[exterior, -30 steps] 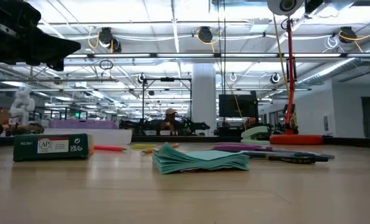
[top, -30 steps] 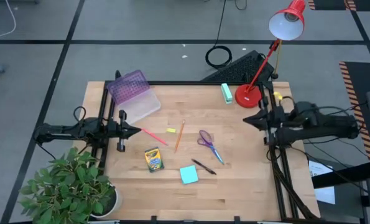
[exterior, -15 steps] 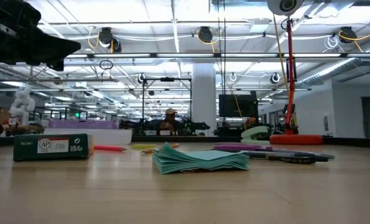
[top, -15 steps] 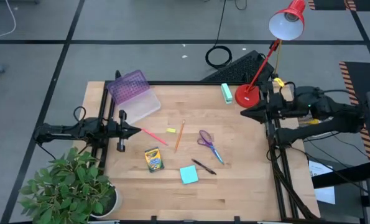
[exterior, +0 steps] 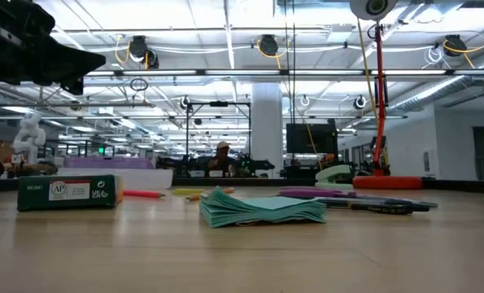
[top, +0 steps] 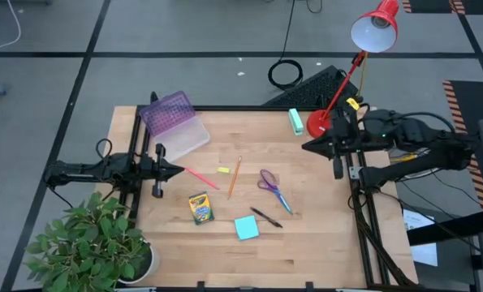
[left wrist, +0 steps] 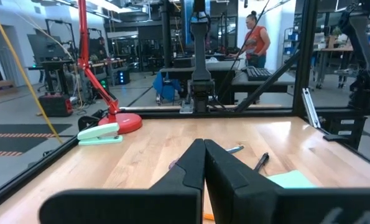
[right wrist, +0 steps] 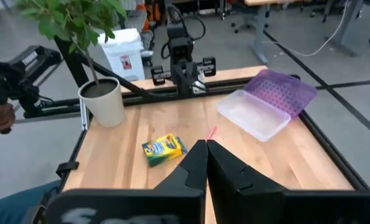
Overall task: Pack school essentials
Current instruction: Put the pink pencil into the purple supply box
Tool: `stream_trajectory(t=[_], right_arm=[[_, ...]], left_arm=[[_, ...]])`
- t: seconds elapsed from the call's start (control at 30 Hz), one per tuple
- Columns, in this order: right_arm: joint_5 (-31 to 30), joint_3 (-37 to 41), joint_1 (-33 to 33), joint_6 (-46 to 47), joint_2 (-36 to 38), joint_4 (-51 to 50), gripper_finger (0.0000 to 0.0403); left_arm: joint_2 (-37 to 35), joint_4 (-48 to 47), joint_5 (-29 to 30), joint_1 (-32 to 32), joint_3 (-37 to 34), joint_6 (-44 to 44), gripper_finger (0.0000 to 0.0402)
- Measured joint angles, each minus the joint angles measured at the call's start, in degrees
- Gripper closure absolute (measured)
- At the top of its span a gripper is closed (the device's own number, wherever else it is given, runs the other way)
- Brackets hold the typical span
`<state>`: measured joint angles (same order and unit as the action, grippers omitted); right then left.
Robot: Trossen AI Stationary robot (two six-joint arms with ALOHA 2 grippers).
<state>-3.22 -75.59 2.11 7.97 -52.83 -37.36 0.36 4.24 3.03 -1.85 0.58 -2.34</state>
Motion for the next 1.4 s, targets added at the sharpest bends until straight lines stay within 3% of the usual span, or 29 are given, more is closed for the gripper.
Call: stream_trajectory(t=[0.23, 0.43, 1.1, 1.23, 1.4], right_arm=[[0.02, 0.0, 0.0, -1.01, -0.64, 0.24, 0.0403], [0.02, 0.0, 0.0, -1.15, -0.68, 0.24, 0.0403], [0.28, 0.02, 0.7, -2.01, -5.04, -0.7, 0.0403], [0.28, 0.04, 2.04, -1.77, -6.3, -0.92, 0.0403], [0.28, 0.29, 3.97, -1.71, -8.26, -0.64, 0.0403]], left_arm=[[0.03, 2.62, -0.03, -0.11, 0.74, 1.87, 0.0392], [4.09, -3.48, -0.02, -0.11, 9.85, 3.89, 0.0392], [40.54, -38.77, -0.07, -0.15, 62.66, 4.47, 0.0392], [46.4, -43.49, -0.09, -1.05, 67.11, 6.36, 0.0392], [52.21, -44.12, 0.19, -4.61, 66.02, 7.66, 0.0392]])
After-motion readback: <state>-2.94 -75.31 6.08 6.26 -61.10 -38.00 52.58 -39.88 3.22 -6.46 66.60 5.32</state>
